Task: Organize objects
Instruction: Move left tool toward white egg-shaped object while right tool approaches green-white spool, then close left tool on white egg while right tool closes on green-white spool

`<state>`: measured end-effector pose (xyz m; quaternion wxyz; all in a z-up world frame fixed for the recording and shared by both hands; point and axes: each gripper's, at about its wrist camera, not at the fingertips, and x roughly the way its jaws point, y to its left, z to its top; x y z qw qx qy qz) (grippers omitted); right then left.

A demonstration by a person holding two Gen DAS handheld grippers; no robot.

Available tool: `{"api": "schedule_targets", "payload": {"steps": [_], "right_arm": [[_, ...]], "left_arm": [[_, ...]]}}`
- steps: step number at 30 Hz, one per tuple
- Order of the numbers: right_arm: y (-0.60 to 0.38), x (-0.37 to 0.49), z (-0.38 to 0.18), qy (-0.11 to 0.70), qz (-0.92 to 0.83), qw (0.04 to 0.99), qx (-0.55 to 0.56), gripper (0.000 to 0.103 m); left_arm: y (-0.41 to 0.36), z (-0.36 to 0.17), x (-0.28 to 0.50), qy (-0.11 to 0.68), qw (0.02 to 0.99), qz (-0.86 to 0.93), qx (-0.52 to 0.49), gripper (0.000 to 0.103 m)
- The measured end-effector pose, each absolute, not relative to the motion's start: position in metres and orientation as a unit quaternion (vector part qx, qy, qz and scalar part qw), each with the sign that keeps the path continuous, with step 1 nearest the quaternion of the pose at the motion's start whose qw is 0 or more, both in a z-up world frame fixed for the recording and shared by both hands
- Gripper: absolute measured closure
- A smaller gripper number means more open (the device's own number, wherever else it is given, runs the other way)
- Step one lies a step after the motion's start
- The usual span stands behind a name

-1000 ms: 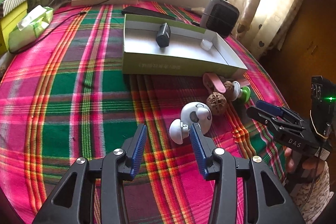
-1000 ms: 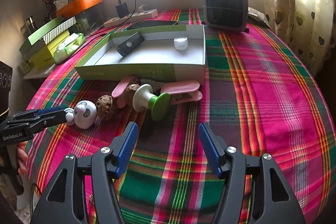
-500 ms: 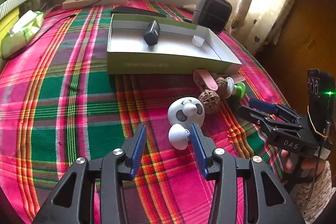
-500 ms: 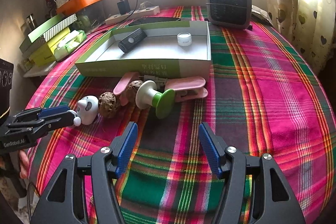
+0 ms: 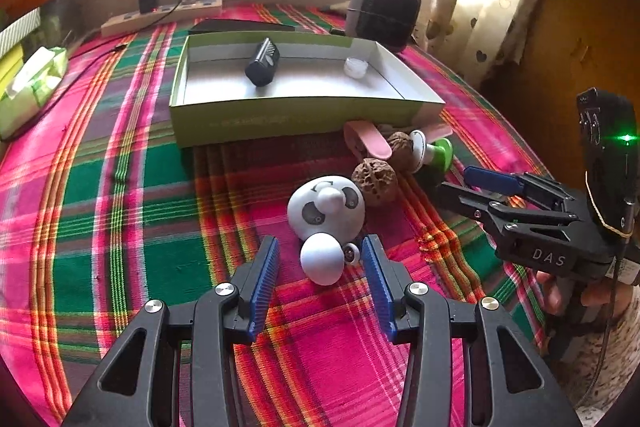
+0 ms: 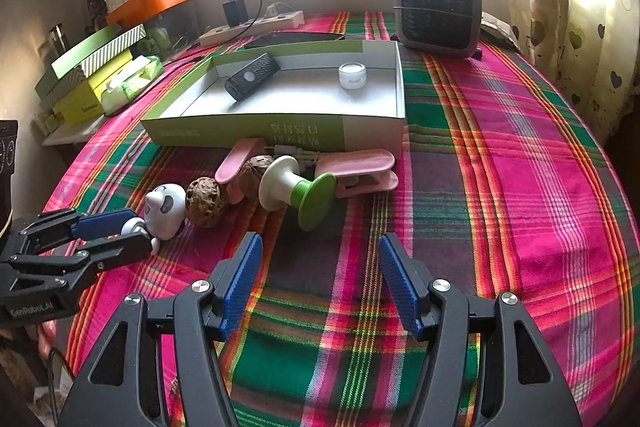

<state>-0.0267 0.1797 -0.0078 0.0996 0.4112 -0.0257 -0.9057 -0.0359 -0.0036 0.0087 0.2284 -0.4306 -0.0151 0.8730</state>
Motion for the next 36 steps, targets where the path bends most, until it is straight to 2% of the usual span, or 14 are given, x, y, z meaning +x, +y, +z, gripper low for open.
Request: {"api": "schedule_targets", "payload": {"steps": [8,10,14,15,20,32,36], "right_arm": [[0.177,-0.034,-0.005,-0.034,-0.908,0.096,0.407,0.041],[0.175,-0.035,-0.004,-0.034,-0.908,0.099,0.407,0.041],[0.172,-0.038,-0.002,-0.034,-0.908,0.098,0.406,0.041],[0.171,-0.039,-0.001,-0.035,-0.909,0.098,0.404,0.041],[0.167,-0.043,0.004,-0.038,-0.913,0.090,0.397,0.041],[0.173,-0.049,0.001,-0.047,-0.913,0.060,0.401,0.042],[0.171,-0.046,0.001,-0.034,-0.913,0.060,0.401,0.049]], "left_arm": [[-0.003,0.008,-0.037,-0.028,0.226,0.874,-0.430,0.062],[-0.005,0.008,-0.037,-0.030,0.224,0.875,-0.429,0.068],[-0.007,0.008,-0.038,-0.033,0.222,0.875,-0.429,0.072],[-0.008,0.008,-0.039,-0.031,0.218,0.876,-0.430,0.077],[-0.012,0.008,-0.039,-0.034,0.214,0.877,-0.429,0.080],[-0.023,0.008,-0.042,-0.043,0.201,0.879,-0.430,0.080],[-0.023,0.008,-0.043,-0.042,0.201,0.879,-0.430,0.080]]}}
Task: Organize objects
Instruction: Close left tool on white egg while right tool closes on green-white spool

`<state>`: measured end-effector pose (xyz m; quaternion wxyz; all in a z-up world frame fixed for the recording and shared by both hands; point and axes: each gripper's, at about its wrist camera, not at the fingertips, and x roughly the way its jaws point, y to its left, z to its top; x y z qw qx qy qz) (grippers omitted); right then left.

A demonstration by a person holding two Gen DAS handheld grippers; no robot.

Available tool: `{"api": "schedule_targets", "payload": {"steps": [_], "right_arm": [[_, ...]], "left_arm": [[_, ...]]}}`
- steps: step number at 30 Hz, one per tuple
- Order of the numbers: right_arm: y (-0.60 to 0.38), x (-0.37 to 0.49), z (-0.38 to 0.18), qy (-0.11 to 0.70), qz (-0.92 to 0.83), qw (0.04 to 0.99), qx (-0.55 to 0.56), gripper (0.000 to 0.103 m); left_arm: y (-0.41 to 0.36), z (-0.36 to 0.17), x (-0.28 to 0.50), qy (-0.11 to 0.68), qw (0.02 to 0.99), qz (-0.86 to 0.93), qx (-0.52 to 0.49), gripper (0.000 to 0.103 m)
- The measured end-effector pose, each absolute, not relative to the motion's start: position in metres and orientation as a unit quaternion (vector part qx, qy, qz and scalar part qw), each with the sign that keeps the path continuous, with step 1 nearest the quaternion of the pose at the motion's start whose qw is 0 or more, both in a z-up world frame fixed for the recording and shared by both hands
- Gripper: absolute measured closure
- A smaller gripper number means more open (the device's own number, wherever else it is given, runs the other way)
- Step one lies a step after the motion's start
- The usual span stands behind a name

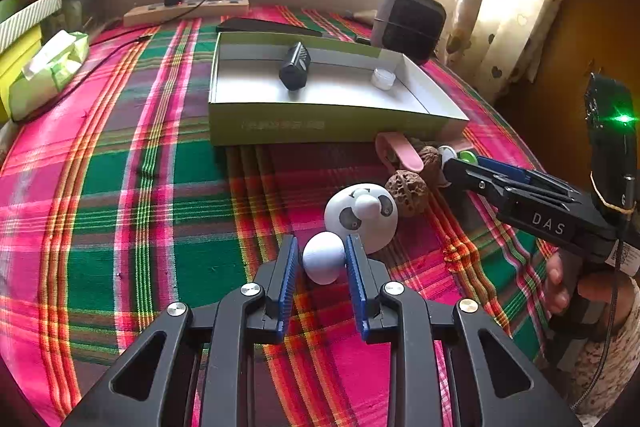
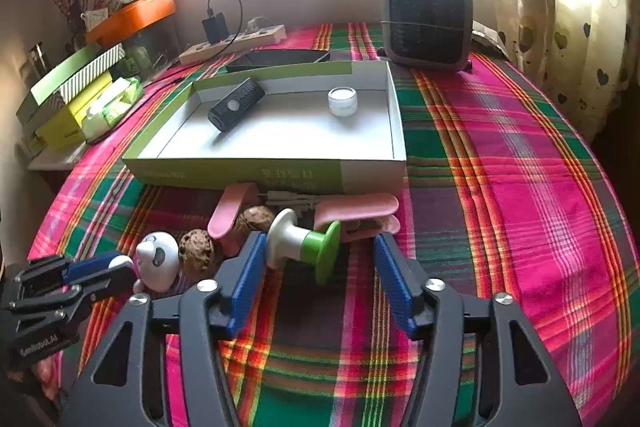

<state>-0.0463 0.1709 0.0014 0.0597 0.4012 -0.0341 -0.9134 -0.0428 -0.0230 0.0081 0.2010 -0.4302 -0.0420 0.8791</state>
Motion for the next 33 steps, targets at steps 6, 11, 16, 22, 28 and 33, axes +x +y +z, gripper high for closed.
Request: {"api": "schedule_targets", "payload": {"steps": [6,11,16,22,28,33], "right_arm": [[0.1693,-0.0448,0.0011,-0.018,-0.914,0.053,0.402,0.051],[0.1636,-0.0502,-0.0003,-0.005,-0.913,0.051,0.405,0.051],[0.1652,-0.0523,-0.0010,-0.010,-0.913,0.047,0.405,0.056],[0.1641,-0.0505,-0.0013,-0.010,-0.913,0.050,0.405,0.066],[0.1637,-0.0482,0.0003,-0.012,-0.914,0.056,0.402,0.067],[0.1636,-0.0458,0.0017,-0.012,-0.915,0.059,0.398,0.067]], "left_arm": [[-0.0246,0.0080,-0.0442,-0.044,0.200,0.879,-0.430,0.079],[-0.0225,0.0079,-0.0441,-0.038,0.197,0.880,-0.431,0.078],[-0.0201,0.0078,-0.0438,-0.031,0.195,0.881,-0.429,0.077],[-0.0194,0.0081,-0.0431,-0.030,0.192,0.883,-0.427,0.079],[-0.0176,0.0092,-0.0413,-0.028,0.195,0.883,-0.426,0.083],[-0.0178,0.0099,-0.0407,-0.029,0.194,0.884,-0.424,0.083]]}}
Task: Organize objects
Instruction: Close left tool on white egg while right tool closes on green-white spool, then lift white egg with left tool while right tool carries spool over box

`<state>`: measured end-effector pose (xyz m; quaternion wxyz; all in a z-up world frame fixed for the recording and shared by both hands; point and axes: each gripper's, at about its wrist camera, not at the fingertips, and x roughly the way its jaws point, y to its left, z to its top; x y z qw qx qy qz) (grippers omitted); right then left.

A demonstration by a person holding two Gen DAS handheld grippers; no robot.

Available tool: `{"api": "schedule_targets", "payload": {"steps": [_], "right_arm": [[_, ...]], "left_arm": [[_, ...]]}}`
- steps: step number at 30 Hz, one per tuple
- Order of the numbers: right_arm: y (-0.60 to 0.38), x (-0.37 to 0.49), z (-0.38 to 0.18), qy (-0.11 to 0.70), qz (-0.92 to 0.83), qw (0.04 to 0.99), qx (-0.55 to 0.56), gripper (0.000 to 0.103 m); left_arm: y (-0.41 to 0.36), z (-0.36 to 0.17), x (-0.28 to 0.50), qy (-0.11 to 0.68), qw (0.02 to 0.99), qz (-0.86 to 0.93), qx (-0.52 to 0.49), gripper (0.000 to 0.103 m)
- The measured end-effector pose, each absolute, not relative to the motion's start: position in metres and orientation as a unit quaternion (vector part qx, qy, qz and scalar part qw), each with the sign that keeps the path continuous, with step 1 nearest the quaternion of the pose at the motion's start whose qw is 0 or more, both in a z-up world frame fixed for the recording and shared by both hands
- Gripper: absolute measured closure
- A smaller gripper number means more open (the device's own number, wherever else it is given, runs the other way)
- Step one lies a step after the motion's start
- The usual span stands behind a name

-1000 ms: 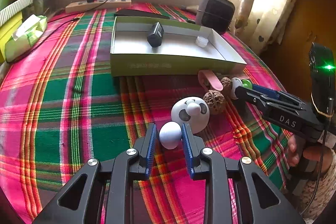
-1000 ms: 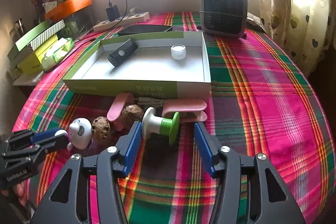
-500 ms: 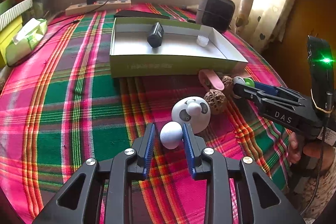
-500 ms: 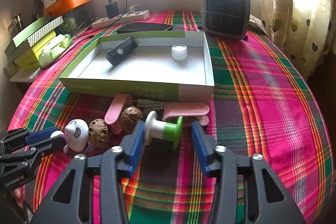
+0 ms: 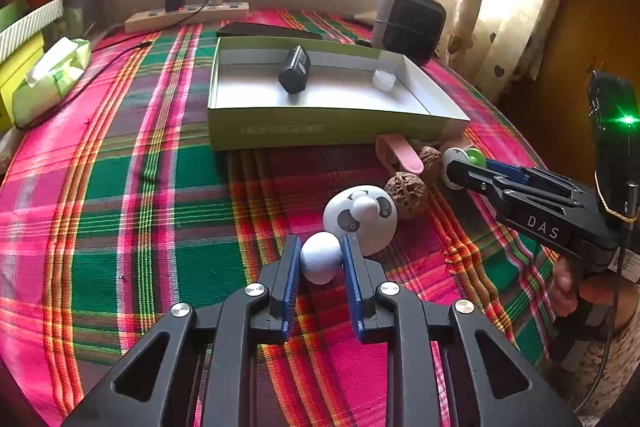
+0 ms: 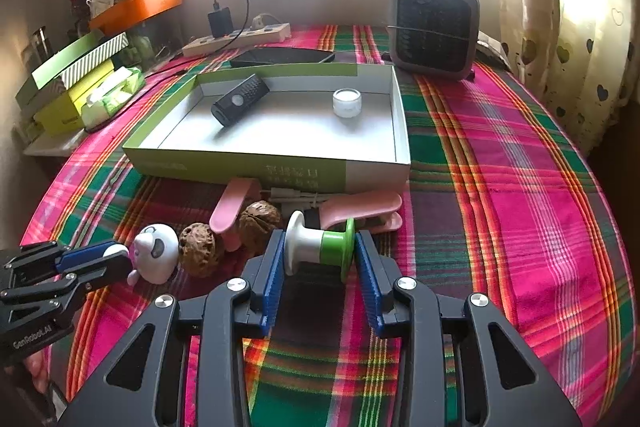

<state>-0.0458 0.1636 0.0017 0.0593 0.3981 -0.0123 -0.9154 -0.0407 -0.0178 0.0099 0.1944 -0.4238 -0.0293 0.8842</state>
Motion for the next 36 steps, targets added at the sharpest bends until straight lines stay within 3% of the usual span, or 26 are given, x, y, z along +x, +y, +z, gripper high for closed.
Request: {"api": "schedule_targets", "payload": {"steps": [36], "right_arm": [[0.169,-0.060,0.028,-0.025,-0.922,0.091,0.375,0.067]], "left_arm": [[-0.019,0.052,-0.084,-0.030,0.193,0.903,-0.383,0.083]]}}
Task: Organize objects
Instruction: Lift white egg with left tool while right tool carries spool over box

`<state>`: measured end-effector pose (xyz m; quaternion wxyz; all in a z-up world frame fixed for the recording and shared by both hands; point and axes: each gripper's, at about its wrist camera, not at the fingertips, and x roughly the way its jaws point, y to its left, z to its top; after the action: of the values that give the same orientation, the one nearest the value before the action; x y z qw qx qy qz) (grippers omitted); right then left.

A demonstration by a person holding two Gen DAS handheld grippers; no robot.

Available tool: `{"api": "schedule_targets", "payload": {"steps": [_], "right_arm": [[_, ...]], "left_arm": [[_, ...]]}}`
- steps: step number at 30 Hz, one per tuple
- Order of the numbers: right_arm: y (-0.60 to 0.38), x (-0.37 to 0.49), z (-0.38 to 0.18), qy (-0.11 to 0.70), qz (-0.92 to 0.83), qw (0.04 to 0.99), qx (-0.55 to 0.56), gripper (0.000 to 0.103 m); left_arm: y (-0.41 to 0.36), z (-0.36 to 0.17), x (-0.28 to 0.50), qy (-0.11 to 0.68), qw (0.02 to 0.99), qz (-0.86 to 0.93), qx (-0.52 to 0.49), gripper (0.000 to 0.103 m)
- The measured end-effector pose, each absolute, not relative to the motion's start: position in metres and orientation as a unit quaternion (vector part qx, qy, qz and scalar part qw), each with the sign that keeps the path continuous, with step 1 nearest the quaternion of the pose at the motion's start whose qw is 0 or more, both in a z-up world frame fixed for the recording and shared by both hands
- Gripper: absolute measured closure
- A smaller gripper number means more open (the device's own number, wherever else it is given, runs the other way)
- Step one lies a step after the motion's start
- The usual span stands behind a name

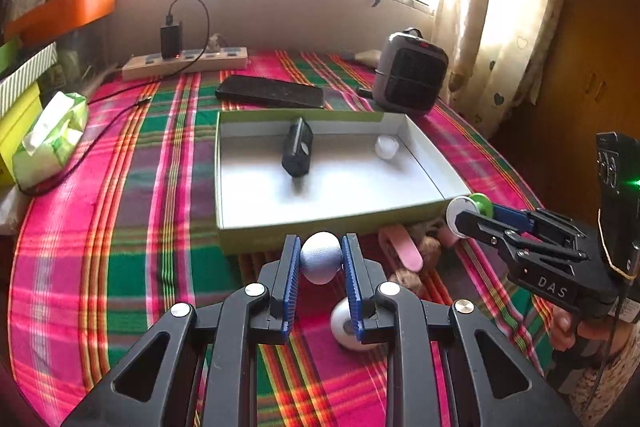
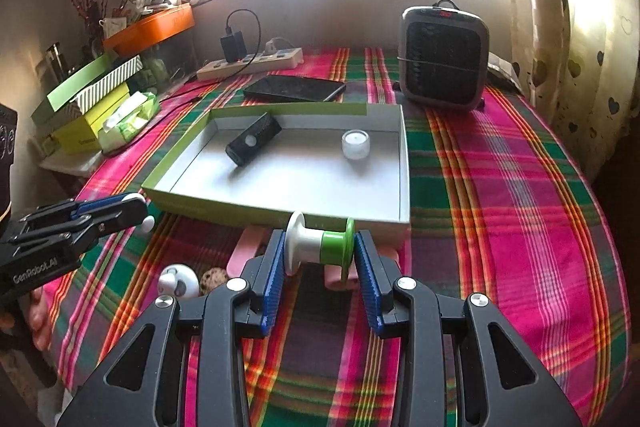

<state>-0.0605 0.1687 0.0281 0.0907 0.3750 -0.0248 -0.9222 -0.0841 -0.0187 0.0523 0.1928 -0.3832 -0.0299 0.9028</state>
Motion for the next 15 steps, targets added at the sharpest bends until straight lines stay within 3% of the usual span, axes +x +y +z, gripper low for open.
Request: {"api": "schedule_targets", "payload": {"steps": [15], "right_arm": [[0.158,-0.103,0.032,-0.012,-0.919,0.106,0.379,0.069]], "left_arm": [[-0.019,0.055,-0.134,-0.030,0.186,0.905,-0.382,0.083]]}}
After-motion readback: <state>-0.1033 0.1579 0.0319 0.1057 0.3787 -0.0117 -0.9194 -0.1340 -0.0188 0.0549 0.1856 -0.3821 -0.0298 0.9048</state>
